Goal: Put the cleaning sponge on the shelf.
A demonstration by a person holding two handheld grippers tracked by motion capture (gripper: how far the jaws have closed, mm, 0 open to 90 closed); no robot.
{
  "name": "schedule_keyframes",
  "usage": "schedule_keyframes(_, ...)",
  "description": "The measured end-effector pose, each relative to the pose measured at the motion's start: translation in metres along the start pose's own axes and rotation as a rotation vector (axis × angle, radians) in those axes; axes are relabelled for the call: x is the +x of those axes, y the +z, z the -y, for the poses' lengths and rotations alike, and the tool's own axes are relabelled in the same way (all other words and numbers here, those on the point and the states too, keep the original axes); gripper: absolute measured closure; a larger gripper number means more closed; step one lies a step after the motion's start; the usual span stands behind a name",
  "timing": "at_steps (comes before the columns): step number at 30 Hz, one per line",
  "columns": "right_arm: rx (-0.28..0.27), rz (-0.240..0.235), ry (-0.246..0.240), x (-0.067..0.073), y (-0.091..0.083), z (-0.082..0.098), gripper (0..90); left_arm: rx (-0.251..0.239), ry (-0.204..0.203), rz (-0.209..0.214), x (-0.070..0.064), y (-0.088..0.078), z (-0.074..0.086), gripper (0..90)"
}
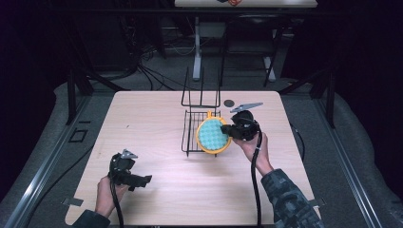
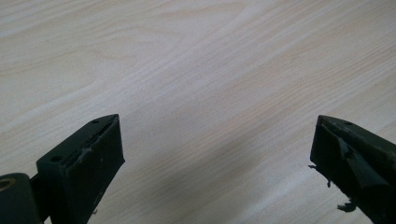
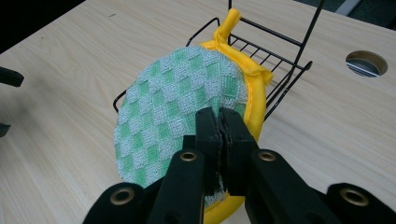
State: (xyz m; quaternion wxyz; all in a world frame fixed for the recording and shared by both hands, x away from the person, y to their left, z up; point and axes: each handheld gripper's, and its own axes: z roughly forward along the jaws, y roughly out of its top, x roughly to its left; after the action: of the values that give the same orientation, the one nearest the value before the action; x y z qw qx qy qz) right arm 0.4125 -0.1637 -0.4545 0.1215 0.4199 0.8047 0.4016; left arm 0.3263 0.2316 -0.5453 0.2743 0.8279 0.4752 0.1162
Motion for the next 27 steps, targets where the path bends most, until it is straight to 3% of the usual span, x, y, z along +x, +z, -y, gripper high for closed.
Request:
schedule_keyframes(15,-0.022,0.005,0.033,-0.003,0.017,-0.005,87.5,-0.007,-0.007,0.001,0.001,0.0,0.0,2.2)
schedule_keyframes(27,-0.024,0.004,0.101,-0.008,0.033,-0.002,87.5,-0.003,0.003,0.001,0.001,0.0,0.0,2.3)
